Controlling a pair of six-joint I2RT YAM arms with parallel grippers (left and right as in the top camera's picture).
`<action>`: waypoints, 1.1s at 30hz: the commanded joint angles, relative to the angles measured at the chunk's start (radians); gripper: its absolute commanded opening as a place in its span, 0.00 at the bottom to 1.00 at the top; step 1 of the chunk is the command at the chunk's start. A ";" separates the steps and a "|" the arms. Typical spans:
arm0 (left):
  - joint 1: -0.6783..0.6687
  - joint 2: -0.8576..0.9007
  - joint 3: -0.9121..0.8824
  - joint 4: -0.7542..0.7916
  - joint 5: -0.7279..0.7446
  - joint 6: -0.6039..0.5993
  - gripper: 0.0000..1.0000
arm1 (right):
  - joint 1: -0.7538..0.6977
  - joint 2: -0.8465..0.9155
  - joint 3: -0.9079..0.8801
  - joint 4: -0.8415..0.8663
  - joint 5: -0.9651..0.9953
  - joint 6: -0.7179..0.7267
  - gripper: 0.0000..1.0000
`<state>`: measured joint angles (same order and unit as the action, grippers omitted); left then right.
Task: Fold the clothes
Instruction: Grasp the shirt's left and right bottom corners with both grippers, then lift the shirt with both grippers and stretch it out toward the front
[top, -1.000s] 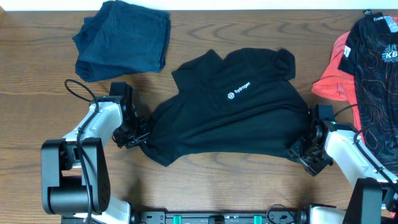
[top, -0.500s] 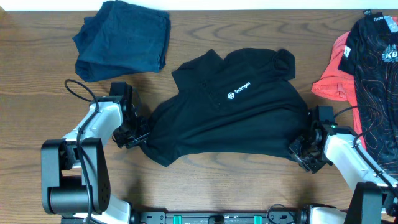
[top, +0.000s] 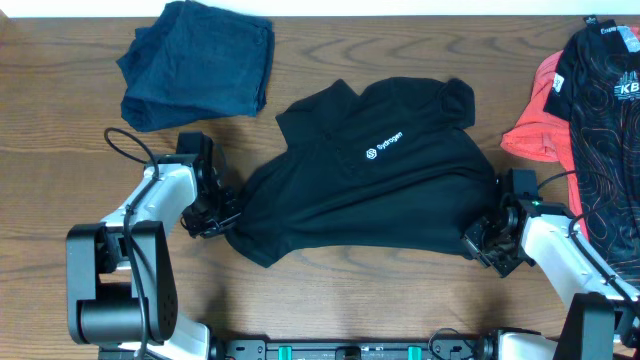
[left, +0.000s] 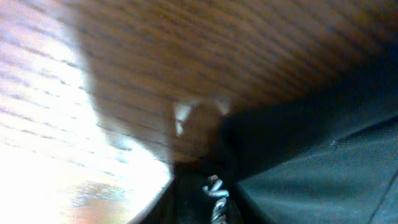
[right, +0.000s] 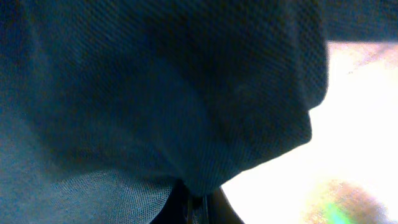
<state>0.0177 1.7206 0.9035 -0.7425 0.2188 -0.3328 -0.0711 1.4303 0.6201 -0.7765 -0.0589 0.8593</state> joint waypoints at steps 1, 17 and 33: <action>-0.002 0.044 -0.039 -0.008 0.010 0.014 0.06 | -0.006 0.005 -0.016 -0.053 0.070 0.024 0.01; -0.003 -0.415 -0.022 -0.222 0.058 0.014 0.06 | -0.006 -0.310 0.224 -0.325 0.070 -0.070 0.01; -0.002 -1.037 0.471 -0.504 0.163 -0.108 0.06 | -0.006 -0.439 0.734 -0.606 0.070 -0.213 0.01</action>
<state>0.0158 0.6842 1.2472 -1.2205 0.3721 -0.4129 -0.0711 1.0042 1.2499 -1.3571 -0.0078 0.6960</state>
